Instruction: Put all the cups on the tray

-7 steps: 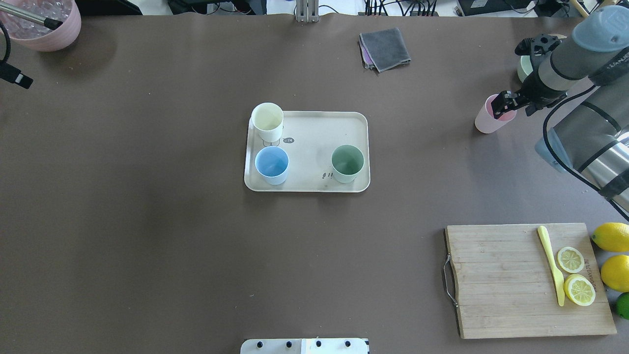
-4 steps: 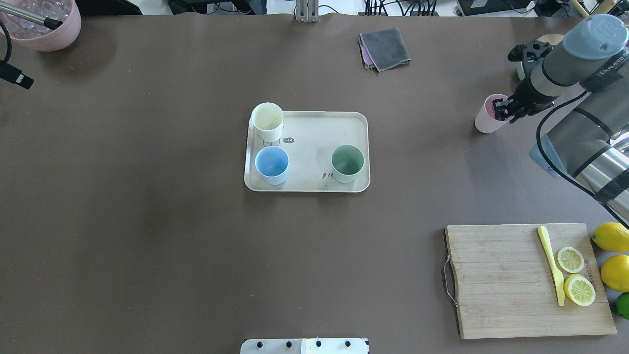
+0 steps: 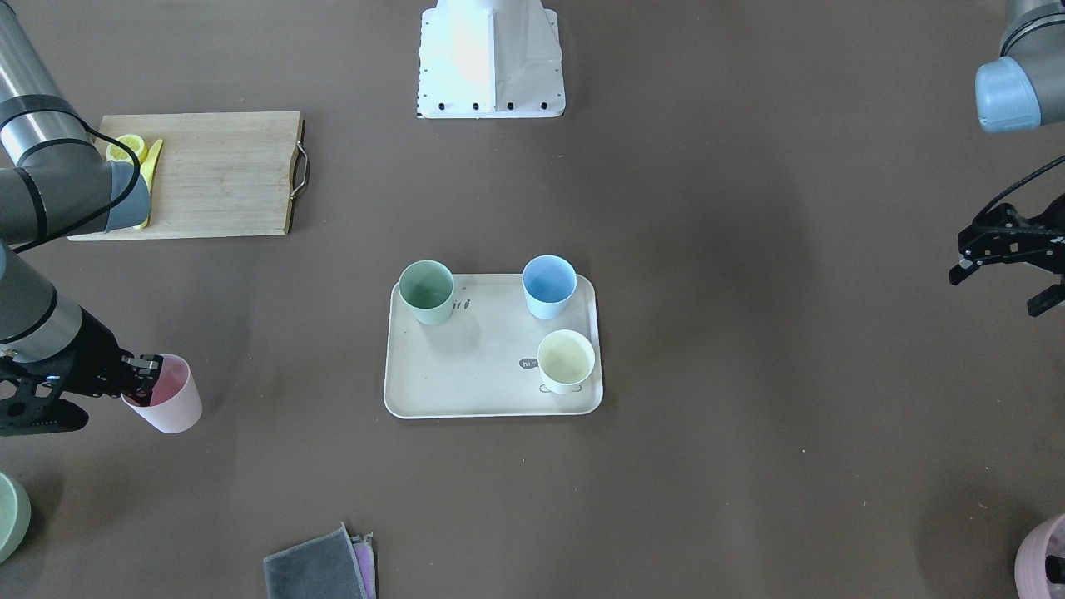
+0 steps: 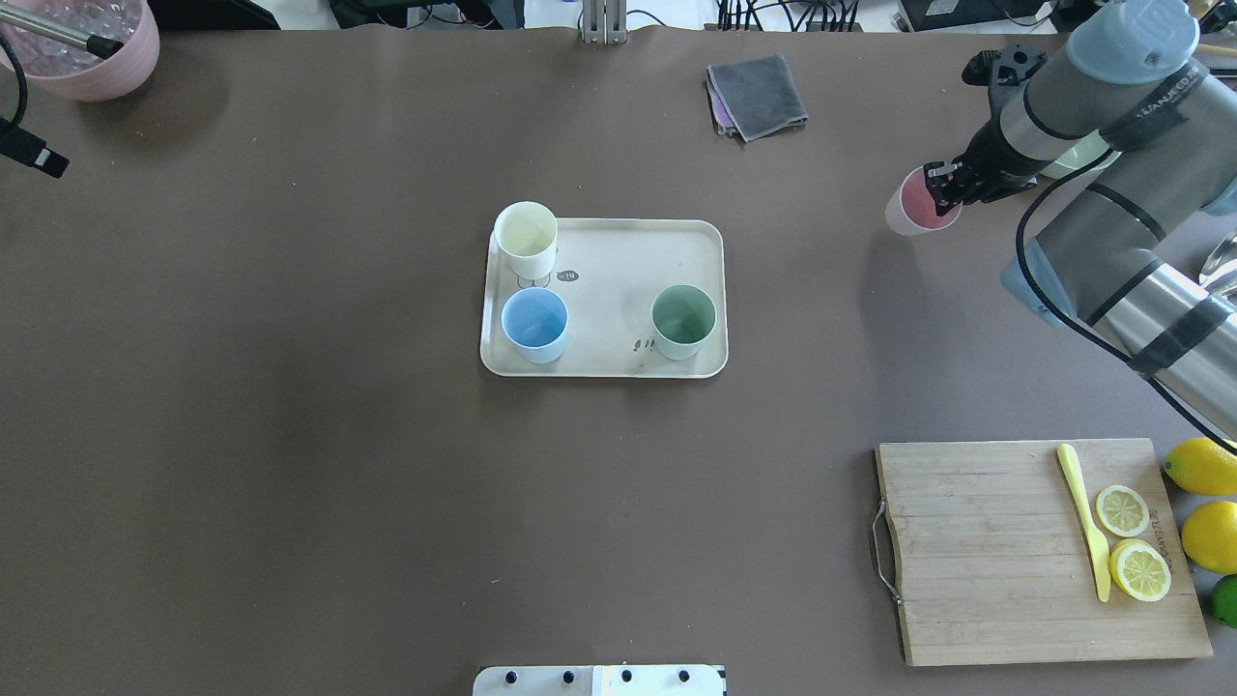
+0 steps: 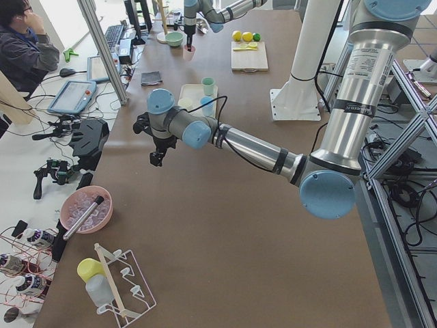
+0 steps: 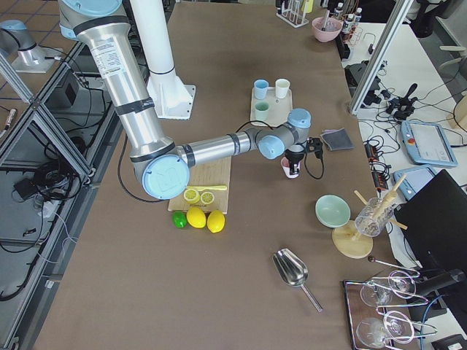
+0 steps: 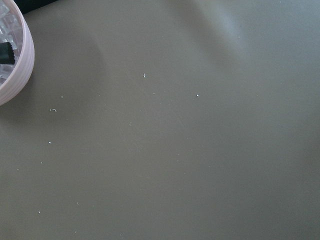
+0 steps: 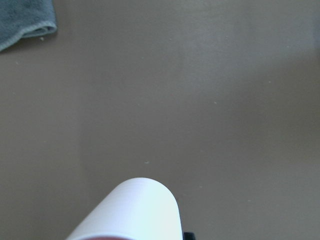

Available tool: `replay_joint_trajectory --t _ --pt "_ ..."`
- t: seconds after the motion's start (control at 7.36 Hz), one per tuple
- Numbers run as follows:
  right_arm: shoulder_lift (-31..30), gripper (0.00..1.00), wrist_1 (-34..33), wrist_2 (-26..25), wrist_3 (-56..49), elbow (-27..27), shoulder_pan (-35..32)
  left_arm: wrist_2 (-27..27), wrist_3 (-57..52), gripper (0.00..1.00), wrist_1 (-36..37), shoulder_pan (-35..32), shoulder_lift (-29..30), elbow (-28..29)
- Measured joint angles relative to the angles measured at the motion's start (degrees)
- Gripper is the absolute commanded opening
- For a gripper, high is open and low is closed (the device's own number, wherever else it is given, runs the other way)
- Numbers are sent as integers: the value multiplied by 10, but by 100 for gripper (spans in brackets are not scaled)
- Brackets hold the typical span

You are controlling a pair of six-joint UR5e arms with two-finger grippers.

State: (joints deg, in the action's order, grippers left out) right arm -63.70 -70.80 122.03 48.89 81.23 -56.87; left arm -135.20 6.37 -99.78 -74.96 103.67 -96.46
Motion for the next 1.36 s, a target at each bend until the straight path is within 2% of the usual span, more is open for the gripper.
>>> replay_joint_trajectory --t 0.27,0.82,0.95,1.36 --pt "48 0 -8 -12 94 0 40 5 -16 99 3 -15 3 25" --pt "154 0 -73 -75 217 -6 139 5 -44 99 0 -33 -10 33" --pt "161 99 -76 -82 225 -7 155 5 -44 99 -2 -33 -12 33" --pt "176 100 -78 -87 227 -15 164 4 -44 99 -4 -33 -13 33"
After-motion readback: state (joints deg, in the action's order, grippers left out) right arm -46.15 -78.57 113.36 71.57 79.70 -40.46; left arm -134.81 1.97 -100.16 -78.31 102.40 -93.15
